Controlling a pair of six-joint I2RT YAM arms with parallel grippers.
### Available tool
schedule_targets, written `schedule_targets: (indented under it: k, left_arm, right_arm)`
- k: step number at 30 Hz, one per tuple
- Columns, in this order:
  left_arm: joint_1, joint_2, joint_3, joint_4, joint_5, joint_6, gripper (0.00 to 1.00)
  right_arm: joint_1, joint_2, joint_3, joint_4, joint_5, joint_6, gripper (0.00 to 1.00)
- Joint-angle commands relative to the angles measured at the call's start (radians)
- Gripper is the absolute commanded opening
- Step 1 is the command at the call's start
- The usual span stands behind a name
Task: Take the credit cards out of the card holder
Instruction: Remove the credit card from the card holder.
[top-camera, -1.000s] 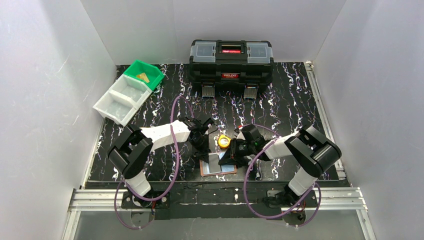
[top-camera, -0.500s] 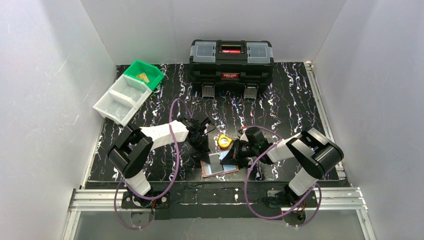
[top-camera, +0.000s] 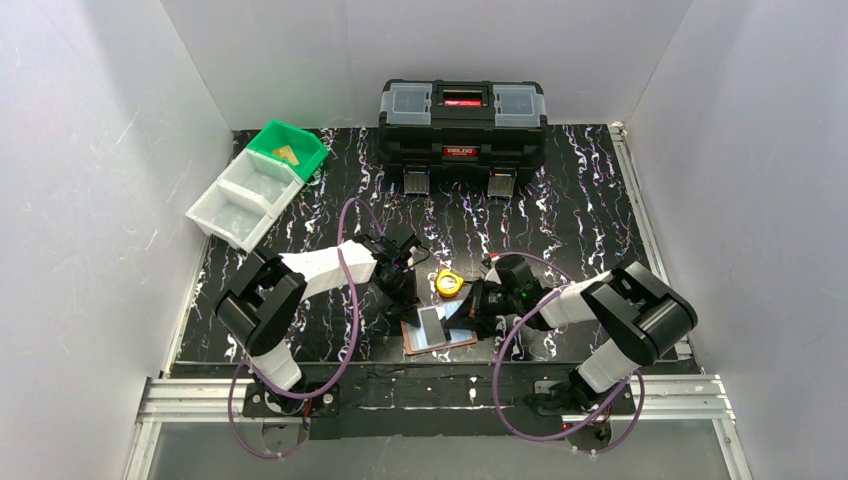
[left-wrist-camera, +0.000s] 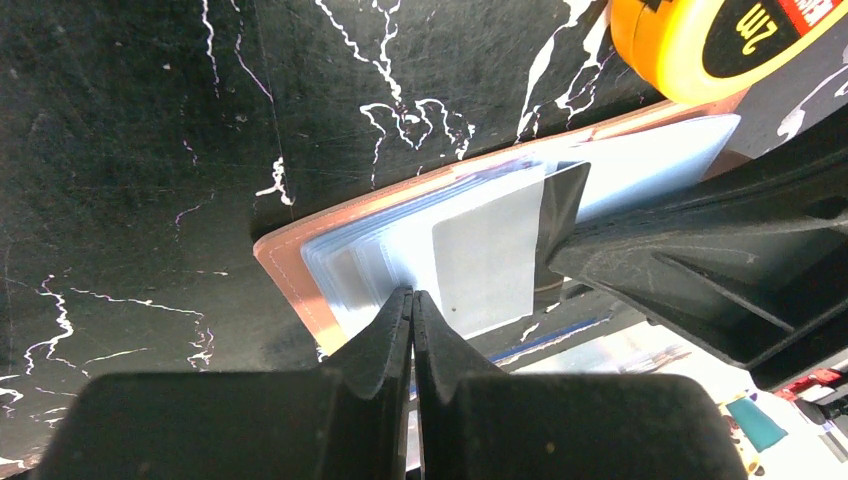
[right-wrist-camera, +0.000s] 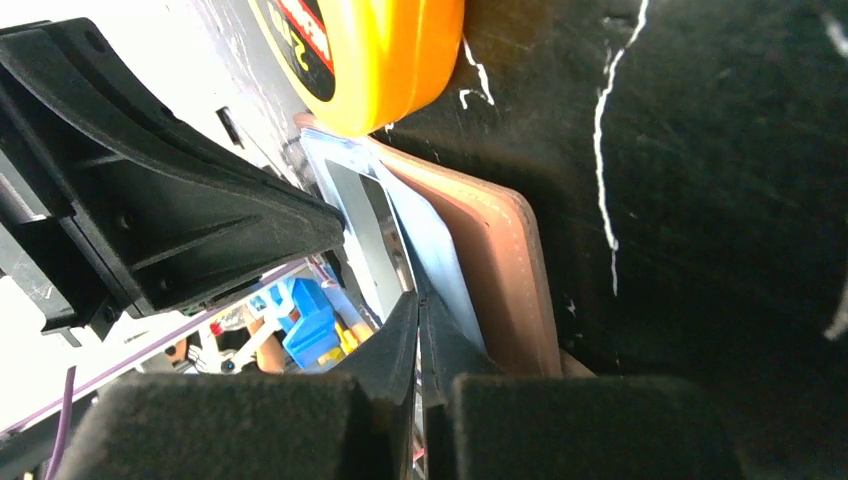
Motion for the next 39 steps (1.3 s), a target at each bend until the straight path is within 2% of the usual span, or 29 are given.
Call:
schedule_targets:
  k: [1, 10, 14, 18, 22, 26, 34, 39]
  left_arm:
    - [-0.001, 0.084, -0.065, -0.113, -0.197, 0.05, 0.0]
    - [-0.001, 0.1, -0.039, -0.115, -0.183, 0.067, 0.0]
    - [-0.002, 0.104, -0.03, -0.118, -0.18, 0.073, 0.0]
    - [-0.003, 0.104, -0.027, -0.121, -0.18, 0.078, 0.0]
    - [-0.002, 0.104, -0.026, -0.128, -0.186, 0.081, 0.0]
    - [-0.002, 0.103, -0.027, -0.133, -0.197, 0.084, 0.0]
    - [-0.002, 0.104, -0.019, -0.148, -0.21, 0.091, 0.0]
    - [-0.002, 0.098, -0.005, -0.154, -0.212, 0.098, 0.0]
  right_arm:
    - [-0.01, -0.06, -0.01, -0.086, 0.055, -0.049, 0.05]
    - [-0.01, 0.029, 0.048, -0.033, -0.052, -0.079, 0.29]
    - [-0.009, 0.077, 0.058, 0.004, -0.071, -0.068, 0.31]
    - [-0.008, 0.112, 0.054, 0.051, -0.088, -0.046, 0.28]
    - [-0.009, 0.098, 0.042, 0.042, -0.067, -0.043, 0.16]
    - [-0.01, 0.026, 0.031, -0.055, -0.004, -0.077, 0.06]
    - [-0.01, -0.14, 0.053, -0.298, 0.128, -0.202, 0.03]
    - [-0.01, -0.215, 0.073, -0.387, 0.165, -0.259, 0.02]
